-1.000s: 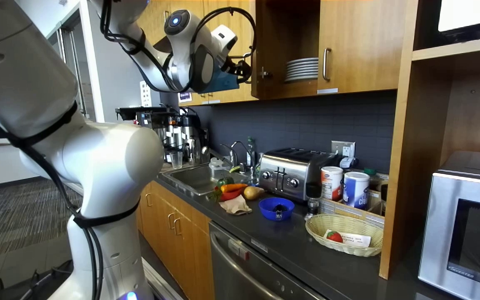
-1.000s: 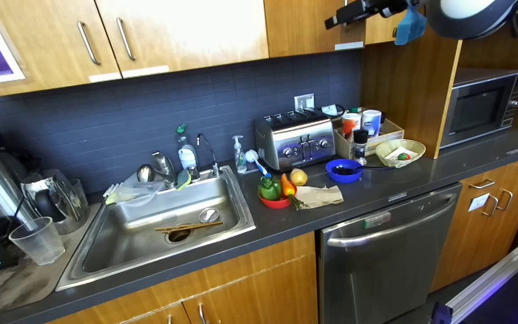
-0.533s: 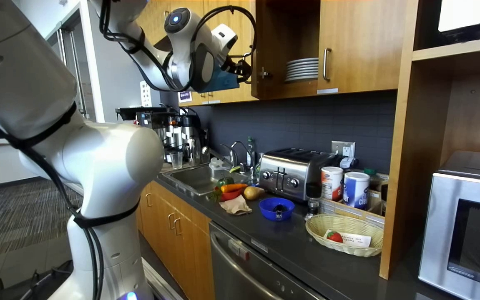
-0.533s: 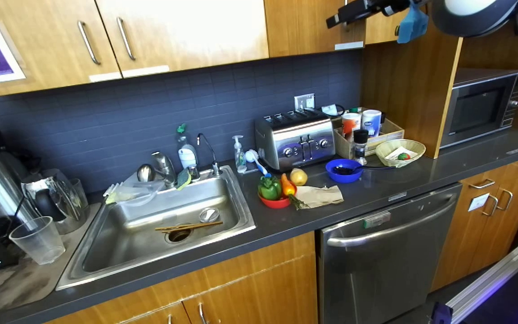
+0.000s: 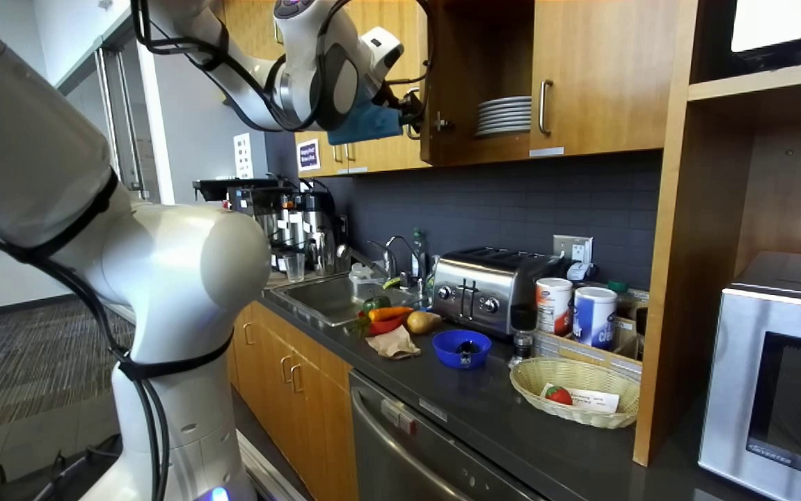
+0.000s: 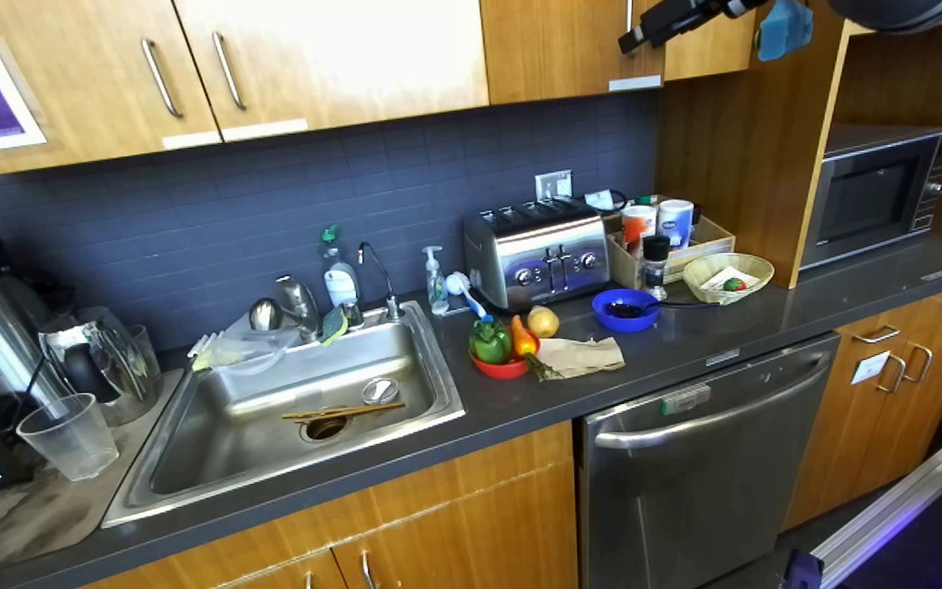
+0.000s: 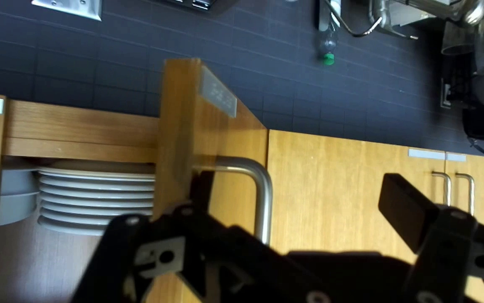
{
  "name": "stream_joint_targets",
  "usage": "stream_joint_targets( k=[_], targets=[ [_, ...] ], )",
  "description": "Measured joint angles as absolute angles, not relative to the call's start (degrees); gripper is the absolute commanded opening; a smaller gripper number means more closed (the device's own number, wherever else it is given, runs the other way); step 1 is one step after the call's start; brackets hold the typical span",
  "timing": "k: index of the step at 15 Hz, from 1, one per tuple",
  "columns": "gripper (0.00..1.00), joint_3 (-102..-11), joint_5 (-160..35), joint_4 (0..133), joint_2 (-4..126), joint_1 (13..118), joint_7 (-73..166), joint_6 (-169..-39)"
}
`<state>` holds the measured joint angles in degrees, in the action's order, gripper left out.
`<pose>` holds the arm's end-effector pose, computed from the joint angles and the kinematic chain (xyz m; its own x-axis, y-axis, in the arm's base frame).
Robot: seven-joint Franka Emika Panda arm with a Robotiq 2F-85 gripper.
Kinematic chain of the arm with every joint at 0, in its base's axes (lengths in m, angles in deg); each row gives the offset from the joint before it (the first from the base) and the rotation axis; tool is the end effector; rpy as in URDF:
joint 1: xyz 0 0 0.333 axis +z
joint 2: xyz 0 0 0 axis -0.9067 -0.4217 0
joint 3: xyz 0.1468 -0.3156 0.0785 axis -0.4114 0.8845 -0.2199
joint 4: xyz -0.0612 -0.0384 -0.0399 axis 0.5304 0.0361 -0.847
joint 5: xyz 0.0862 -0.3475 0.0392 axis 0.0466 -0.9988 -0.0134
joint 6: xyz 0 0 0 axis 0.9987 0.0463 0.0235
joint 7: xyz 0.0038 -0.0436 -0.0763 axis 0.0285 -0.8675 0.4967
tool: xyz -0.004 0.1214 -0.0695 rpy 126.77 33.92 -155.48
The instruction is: Open the top left cabinet door
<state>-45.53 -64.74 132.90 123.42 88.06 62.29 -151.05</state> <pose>0.3232 0.0300 0.6040 0.3257 0.1880 0.9266 0.3223 -0.9434 0.0782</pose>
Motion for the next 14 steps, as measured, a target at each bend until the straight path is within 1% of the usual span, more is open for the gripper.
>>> stream_joint_targets(
  k=[9,14],
  targets=[
    [1.00,-49.89,-64.74,132.91,130.71,77.59,63.88,-137.87],
    [1.00,-53.28,-64.74,132.93,132.56,71.77,63.84,-130.88]
  ],
)
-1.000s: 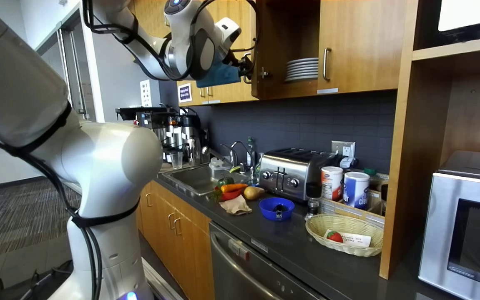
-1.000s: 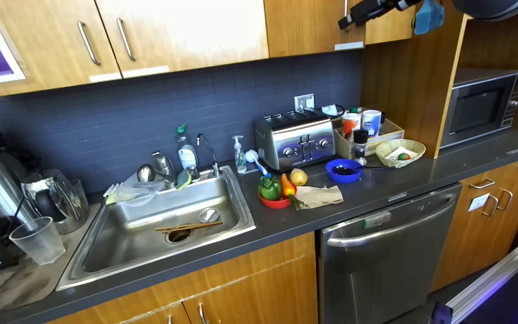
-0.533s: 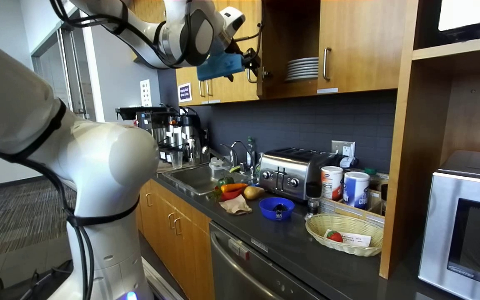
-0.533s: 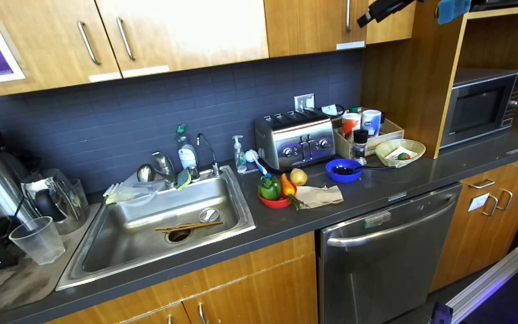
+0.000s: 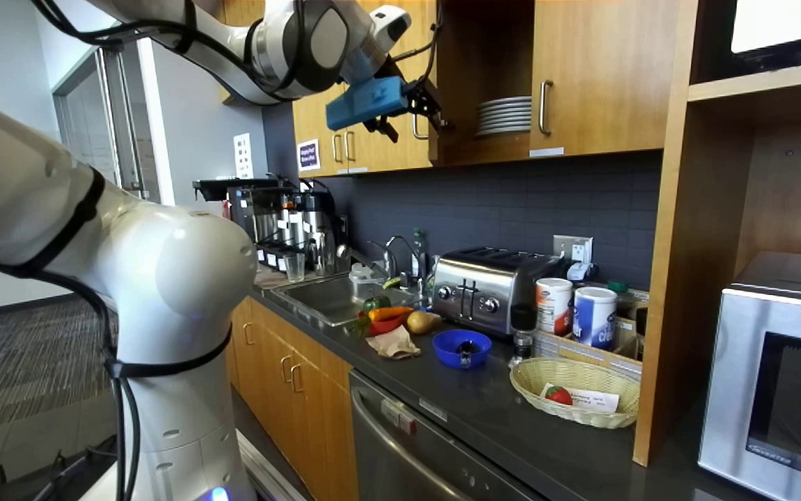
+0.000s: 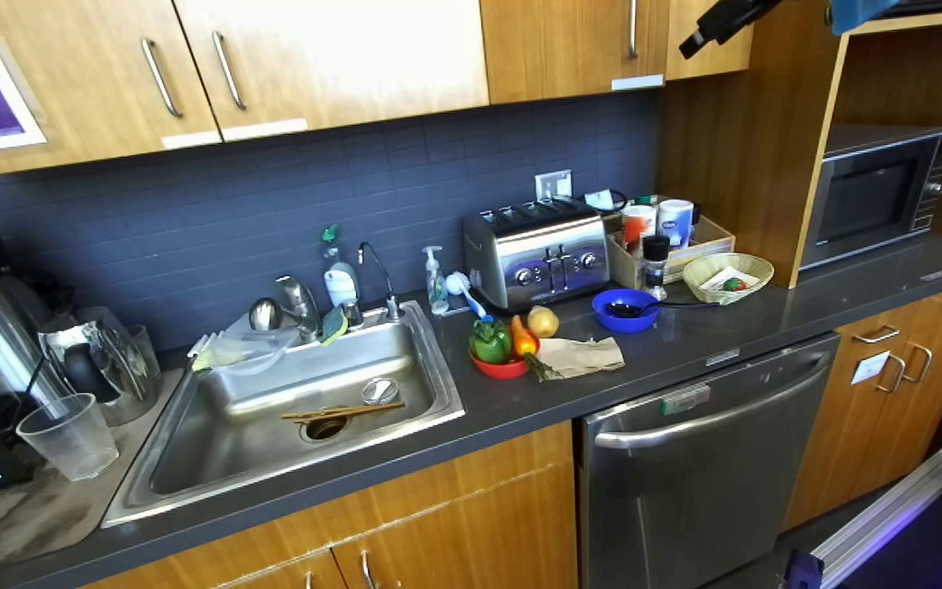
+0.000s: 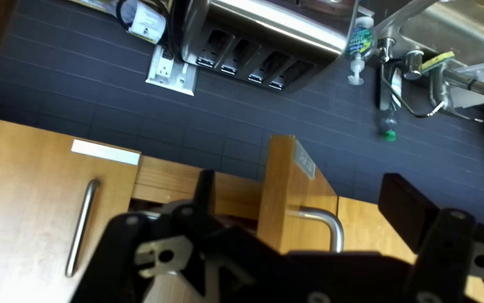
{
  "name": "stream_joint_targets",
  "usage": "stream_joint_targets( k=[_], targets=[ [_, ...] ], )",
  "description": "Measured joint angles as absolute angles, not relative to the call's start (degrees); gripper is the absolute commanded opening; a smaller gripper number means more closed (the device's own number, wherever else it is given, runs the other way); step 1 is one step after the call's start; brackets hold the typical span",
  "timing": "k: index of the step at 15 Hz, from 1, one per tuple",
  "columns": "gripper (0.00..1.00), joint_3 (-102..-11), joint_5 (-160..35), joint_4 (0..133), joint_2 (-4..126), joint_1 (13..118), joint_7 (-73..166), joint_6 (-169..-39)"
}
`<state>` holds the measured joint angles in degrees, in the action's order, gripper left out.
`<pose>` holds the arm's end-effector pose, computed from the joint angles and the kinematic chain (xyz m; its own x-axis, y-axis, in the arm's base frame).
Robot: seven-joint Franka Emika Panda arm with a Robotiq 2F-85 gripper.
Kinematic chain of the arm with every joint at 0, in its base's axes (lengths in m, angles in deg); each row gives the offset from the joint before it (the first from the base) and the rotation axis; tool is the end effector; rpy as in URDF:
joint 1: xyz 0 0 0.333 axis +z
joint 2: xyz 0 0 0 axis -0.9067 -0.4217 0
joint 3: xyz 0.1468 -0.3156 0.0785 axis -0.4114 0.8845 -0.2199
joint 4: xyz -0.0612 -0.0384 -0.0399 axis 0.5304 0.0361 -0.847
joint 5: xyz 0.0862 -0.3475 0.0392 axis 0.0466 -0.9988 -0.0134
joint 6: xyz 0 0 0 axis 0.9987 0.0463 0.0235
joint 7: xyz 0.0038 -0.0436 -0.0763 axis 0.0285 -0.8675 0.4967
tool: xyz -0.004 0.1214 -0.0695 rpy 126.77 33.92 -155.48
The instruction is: Open the top left cabinet door
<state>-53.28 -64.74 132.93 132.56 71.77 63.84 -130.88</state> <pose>0.2809 -0.0098 0.6003 0.5053 0.2437 0.8279 0.1822 -0.9678 0.1736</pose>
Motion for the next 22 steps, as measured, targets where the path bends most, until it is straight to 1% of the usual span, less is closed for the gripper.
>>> stream_joint_targets(
  k=[5,9,15,22],
  targets=[
    [1.00,-58.48,-66.21,133.05,132.35,63.63,62.69,-124.63],
    [1.00,-61.53,-68.56,133.13,132.20,59.23,60.36,-120.61],
    [1.00,-64.29,-70.42,133.20,130.64,56.09,55.81,-115.44],
    [1.00,-65.25,-70.51,132.58,125.39,54.13,50.72,-113.90]
  ],
)
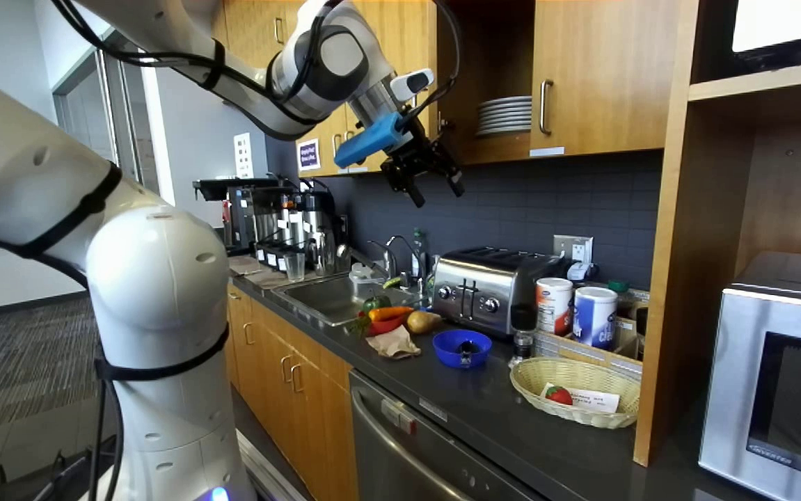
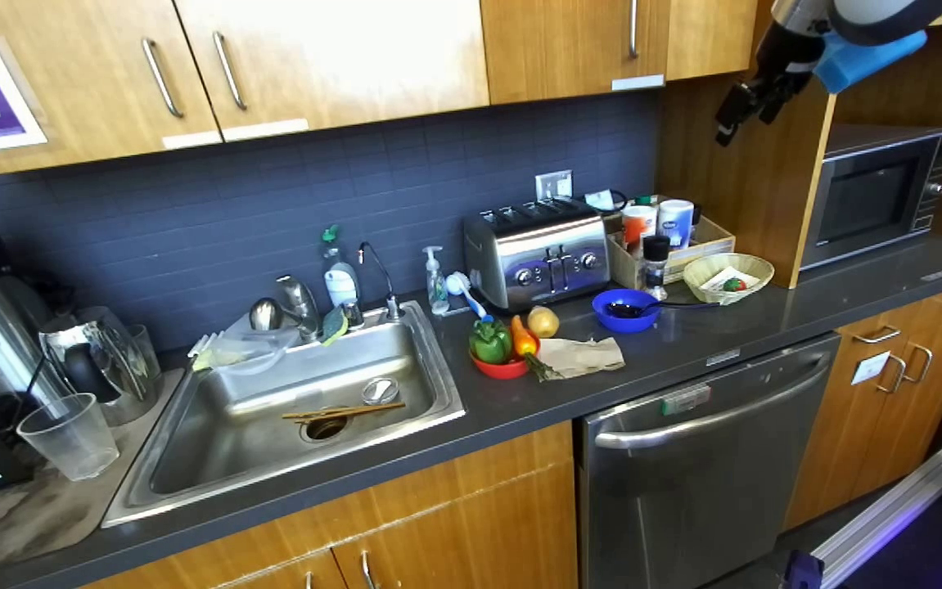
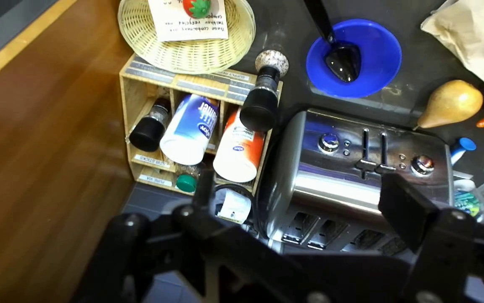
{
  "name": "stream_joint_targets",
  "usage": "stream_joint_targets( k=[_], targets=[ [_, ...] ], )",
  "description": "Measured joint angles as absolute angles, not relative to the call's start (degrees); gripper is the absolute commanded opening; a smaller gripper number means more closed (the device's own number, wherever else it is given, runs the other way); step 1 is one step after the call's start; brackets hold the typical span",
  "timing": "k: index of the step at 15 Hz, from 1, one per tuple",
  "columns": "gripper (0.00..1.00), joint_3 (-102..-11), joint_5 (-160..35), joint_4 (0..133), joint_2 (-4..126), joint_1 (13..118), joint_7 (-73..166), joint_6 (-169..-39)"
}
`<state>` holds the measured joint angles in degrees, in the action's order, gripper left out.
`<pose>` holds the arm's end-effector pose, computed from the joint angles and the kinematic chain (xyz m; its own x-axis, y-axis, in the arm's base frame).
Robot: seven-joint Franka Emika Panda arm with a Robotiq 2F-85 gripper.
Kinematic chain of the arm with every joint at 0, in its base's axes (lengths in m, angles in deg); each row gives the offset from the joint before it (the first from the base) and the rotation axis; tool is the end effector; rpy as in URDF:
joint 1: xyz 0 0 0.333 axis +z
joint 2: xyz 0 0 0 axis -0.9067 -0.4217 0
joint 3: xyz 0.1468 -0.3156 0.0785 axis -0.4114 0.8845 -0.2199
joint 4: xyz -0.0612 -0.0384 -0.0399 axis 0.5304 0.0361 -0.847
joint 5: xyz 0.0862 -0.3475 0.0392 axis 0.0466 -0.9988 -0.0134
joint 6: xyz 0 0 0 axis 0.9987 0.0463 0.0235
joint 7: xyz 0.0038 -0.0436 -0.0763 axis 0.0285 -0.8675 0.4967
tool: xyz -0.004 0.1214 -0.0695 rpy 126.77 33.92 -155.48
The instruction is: Open the top left cabinet door
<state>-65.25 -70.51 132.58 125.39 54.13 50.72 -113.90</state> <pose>0.2974 -0.0293 0.5209 0.8411 0.0697 0.5363 -0.0718 -0.9685 0.2386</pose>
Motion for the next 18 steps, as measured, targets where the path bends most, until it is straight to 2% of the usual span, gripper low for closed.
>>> stream_joint_targets(
  k=[18],
  targets=[
    [1.00,-65.30,-70.51,122.76,106.91,51.46,39.53,-110.95]
  ],
)
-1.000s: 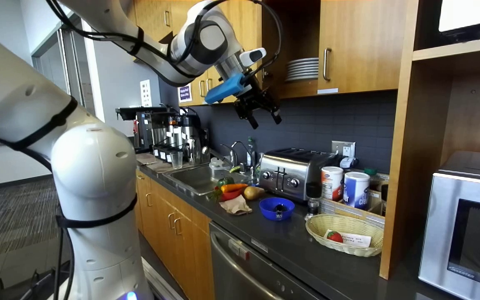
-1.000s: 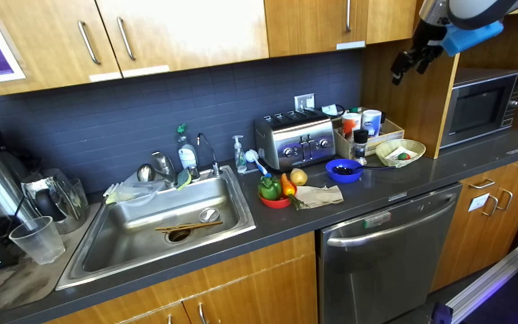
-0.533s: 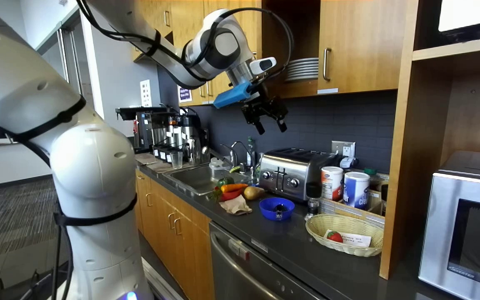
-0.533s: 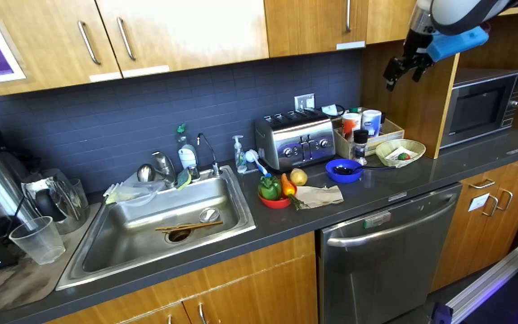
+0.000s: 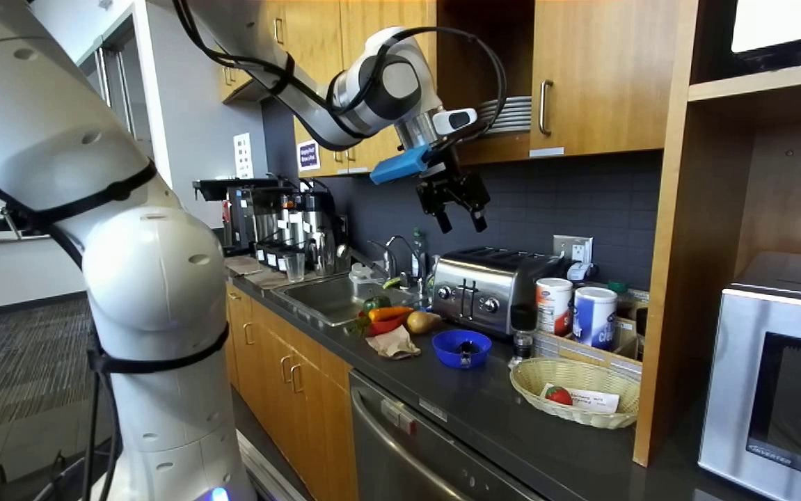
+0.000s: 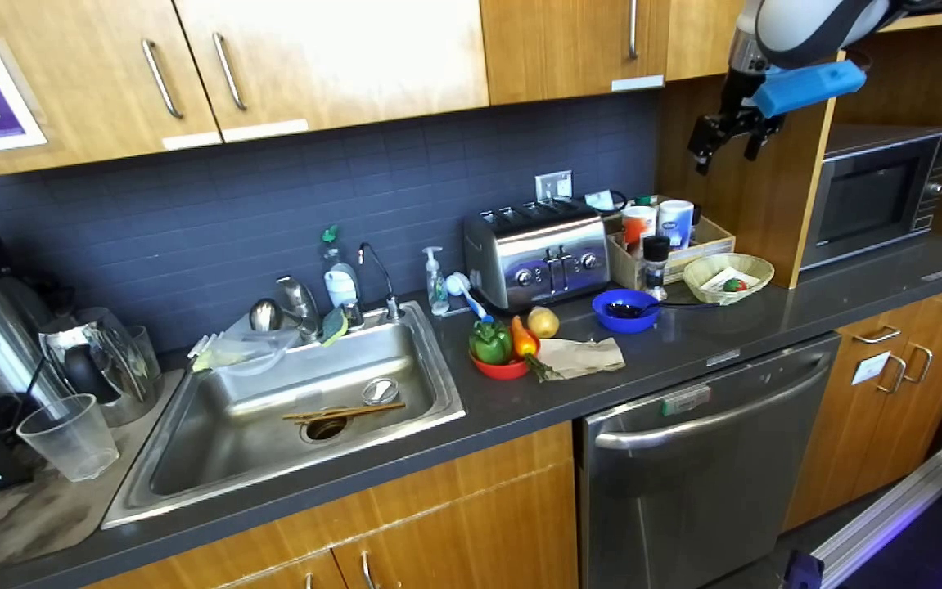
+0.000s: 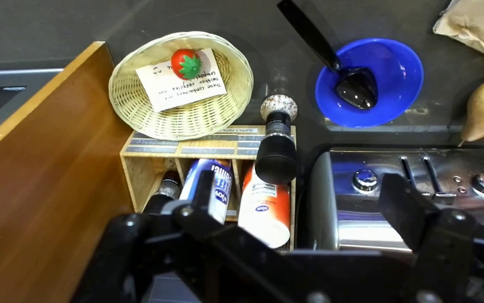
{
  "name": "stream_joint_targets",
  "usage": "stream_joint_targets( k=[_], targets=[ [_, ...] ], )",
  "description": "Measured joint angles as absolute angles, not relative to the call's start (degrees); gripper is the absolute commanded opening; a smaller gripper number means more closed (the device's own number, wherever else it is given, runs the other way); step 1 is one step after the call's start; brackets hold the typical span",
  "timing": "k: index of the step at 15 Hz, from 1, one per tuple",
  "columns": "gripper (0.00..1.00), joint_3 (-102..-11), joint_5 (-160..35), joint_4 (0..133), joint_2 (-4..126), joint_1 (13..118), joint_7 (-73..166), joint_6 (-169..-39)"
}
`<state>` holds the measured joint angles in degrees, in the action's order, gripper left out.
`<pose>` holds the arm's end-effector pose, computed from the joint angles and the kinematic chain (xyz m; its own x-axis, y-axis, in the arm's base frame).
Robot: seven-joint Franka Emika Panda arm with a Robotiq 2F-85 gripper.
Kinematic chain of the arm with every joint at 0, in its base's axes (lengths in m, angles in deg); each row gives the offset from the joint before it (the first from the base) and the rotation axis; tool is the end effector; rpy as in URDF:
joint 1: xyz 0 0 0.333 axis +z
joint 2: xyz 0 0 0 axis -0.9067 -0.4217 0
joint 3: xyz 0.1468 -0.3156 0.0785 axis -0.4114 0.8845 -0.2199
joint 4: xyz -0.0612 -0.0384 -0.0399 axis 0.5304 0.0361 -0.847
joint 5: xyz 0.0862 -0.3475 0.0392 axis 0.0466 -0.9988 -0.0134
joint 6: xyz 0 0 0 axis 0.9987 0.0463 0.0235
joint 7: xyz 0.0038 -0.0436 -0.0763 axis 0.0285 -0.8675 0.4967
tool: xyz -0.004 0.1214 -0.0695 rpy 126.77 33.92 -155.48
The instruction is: Open the top left cabinet door
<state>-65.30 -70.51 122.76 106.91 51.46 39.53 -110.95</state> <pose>0.3729 -0.0572 0.4901 0.8992 -0.1834 0.3972 -0.2543 -0.9579 0.1334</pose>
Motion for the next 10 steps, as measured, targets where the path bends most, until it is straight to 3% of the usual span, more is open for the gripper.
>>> stream_joint_targets(
  k=[10],
  targets=[
    [1.00,-64.82,-70.50,121.58,106.04,51.81,38.71,-110.73]
  ],
)
